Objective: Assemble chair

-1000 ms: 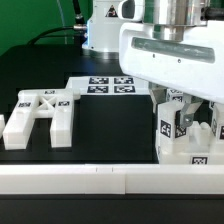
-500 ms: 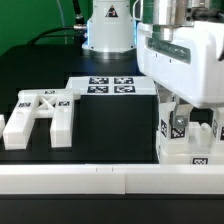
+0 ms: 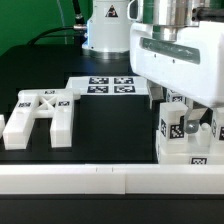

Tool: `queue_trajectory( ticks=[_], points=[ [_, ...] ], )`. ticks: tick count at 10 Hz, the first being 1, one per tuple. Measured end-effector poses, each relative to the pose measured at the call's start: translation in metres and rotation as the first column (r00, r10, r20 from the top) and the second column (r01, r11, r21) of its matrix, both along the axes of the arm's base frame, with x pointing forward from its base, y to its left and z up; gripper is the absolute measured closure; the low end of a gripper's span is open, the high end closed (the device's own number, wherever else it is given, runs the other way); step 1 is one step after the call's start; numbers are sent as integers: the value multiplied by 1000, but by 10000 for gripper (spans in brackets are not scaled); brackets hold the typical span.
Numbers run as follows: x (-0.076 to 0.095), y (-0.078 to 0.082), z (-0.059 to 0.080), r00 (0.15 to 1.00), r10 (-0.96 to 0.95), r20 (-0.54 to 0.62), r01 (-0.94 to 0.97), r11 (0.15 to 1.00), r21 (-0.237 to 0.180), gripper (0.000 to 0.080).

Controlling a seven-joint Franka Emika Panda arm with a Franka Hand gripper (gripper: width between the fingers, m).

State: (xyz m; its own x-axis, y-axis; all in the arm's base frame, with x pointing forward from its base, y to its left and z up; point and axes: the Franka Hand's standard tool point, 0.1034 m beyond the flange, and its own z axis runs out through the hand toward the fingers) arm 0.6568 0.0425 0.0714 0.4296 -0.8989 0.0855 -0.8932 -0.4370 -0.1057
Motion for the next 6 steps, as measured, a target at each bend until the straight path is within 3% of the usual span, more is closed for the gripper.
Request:
queue_trajectory(
  ticks=[3,6],
  points=[
    [1,1,0,952,306,-5,-306,951,-44,150],
    [2,1,0,839,544,-24,-544,835,-81,150]
  ],
)
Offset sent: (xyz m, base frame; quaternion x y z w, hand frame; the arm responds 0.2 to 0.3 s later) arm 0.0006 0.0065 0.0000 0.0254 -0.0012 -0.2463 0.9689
